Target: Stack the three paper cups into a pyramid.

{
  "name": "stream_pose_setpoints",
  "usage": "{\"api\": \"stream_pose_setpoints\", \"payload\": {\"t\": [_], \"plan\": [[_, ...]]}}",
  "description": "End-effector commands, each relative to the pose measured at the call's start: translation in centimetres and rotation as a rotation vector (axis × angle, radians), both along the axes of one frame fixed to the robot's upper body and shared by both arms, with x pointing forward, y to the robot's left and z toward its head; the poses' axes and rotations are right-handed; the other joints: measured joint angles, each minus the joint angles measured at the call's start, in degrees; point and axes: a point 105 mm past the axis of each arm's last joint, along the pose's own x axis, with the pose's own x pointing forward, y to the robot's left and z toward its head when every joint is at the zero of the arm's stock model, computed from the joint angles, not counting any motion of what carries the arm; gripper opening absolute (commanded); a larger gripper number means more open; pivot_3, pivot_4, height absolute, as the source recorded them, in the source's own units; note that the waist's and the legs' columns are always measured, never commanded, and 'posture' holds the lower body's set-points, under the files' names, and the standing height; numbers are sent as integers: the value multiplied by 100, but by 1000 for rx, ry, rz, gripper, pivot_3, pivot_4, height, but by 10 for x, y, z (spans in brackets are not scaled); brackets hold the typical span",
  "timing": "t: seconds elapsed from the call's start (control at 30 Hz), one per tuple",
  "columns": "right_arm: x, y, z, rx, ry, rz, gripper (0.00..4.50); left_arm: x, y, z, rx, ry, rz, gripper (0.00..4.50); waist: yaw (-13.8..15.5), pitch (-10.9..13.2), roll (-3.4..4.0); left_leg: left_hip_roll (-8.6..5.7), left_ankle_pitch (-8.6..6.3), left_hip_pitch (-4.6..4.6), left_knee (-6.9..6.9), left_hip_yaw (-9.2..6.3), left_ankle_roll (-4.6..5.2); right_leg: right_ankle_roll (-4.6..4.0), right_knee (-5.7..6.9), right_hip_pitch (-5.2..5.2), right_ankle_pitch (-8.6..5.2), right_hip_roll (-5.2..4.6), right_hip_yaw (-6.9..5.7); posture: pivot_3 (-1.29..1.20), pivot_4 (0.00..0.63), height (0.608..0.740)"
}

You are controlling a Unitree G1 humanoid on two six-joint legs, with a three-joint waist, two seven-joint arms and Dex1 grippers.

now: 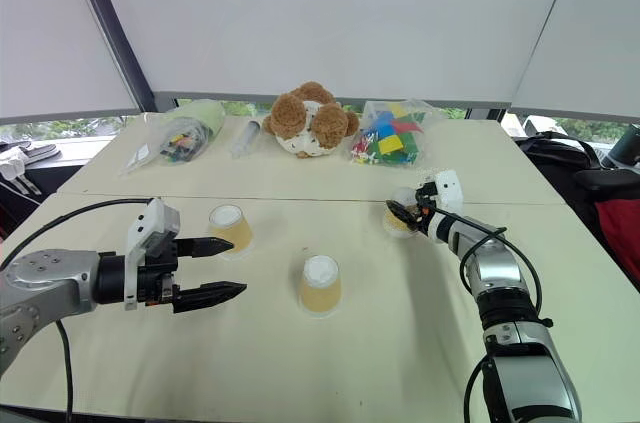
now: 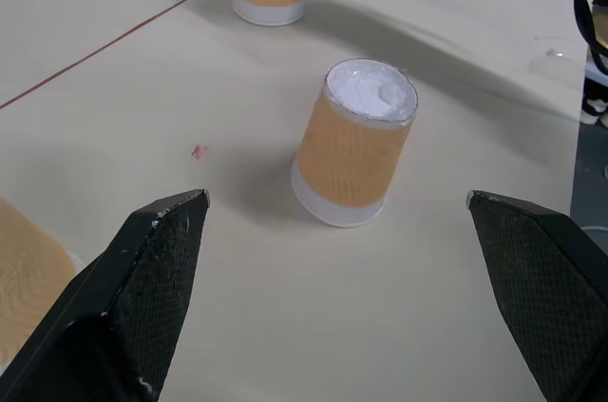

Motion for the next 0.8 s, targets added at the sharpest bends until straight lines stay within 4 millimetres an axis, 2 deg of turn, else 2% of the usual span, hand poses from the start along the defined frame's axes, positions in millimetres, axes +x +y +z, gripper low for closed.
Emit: {"api": "stream_pose_setpoints", "payload": {"t": [0.03,0.13,0.17,0.23,0.3,0.4,0.43,0.53,0.8], "plan": [[2,0,23,7,-84,5,2127,1,0,11,-22,-43,1,4500,-8,0,0,0,0,0,0,0,0,0,1,0,0,0,0,0,150,740],[-3,0,35,25,-121,32,2127,3,1,12,-32,-57,10,4500,-14,0,0,0,1,0,0,0,-1,0,3,0,0,0,-1,0,150,740],[-12,5,42,20,-139,98,2127,5,2,13,-44,-68,21,4500,-7,2,4,0,1,0,0,0,-1,0,3,-1,0,0,0,0,150,740],[-50,23,45,-29,-129,344,2127,7,4,12,-48,-67,25,4500,62,3,5,-1,1,0,-2,-4,-1,1,6,-2,0,0,-1,0,150,740],[-79,33,44,-46,-87,485,2127,6,4,11,-46,-62,20,4500,79,3,5,-1,1,1,-7,-14,-2,2,10,0,-1,0,-9,0,150,740],[-105,41,44,-39,-48,577,2127,7,3,11,-51,-64,11,4500,64,3,4,1,1,1,-8,-16,-3,1,10,2,-2,3,-9,0,150,740],[-112,43,39,-73,-32,603,2127,8,2,11,-50,-63,3,4500,52,3,4,1,2,2,-8,-16,-3,1,11,1,-2,3,-7,0,150,740],[-124,45,26,-127,3,645,2127,8,1,9,-43,-58,-13,4500,57,3,4,-1,4,11,3,-14,-6,-2,14,10,-1,6,-5,0,150,740],[-133,57,1,-179,9,716,2127,8,-1,3,-28,-42,-26,4500,64,2,4,-2,4,6,5,-15,-5,-2,14,6,-2,6,-6,0,150,740]]}}
